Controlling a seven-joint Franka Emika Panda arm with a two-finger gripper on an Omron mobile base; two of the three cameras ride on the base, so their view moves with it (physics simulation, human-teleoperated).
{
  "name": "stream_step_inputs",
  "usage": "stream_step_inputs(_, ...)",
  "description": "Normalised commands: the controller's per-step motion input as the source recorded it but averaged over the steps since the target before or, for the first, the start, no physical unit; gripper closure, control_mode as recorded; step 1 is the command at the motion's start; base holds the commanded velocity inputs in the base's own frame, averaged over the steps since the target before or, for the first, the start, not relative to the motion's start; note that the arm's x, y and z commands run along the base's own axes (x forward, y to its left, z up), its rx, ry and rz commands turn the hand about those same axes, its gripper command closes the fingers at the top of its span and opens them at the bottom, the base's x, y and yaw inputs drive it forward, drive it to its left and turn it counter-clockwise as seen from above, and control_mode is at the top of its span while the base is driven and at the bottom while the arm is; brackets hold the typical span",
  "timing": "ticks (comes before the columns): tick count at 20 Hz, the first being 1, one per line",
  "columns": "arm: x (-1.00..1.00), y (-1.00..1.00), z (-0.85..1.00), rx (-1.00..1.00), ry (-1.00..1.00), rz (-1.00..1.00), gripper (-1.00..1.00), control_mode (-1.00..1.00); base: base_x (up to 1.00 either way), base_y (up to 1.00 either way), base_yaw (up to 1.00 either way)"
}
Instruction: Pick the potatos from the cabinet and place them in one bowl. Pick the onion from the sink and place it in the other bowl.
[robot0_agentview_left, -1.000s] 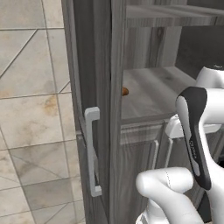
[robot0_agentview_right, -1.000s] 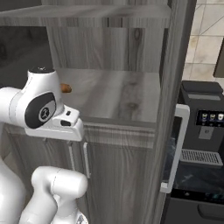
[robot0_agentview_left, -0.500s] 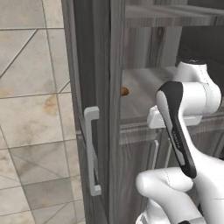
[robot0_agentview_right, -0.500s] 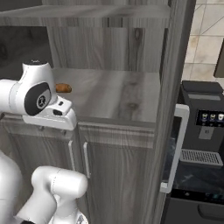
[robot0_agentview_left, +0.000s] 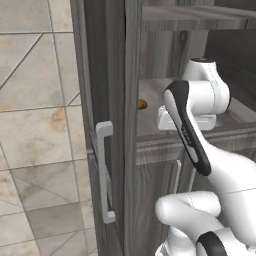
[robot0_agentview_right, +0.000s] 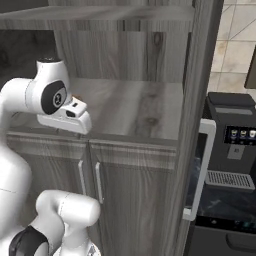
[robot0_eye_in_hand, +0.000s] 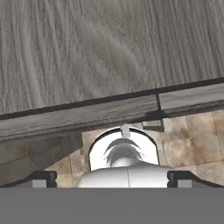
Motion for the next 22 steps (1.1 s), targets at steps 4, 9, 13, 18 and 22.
stream_step_inputs(4, 0.67, 0.00, 0.02, 0.00, 0.00, -0.06, -1.00, -1.00, 0.00, 0.00, 0.00)
stream_step_inputs(9, 0.61, 0.01, 0.00, 0.00, 0.00, -0.01, -1.00, -1.00, 0.00, 0.00, 0.00)
stream_step_inputs(13, 0.45, 0.11, 0.00, 0.00, 0.00, 0.00, -1.00, -1.00, 0.00, 0.00, 0.00)
stream_step_inputs(18, 0.46, 0.30, 0.00, -0.01, 0.00, -0.02, -1.00, -1.00, 0.00, 0.00, 0.00)
stream_step_inputs(22, 0.35, 0.26, 0.00, 0.00, 0.00, -0.01, -1.00, -1.00, 0.00, 0.00, 0.00)
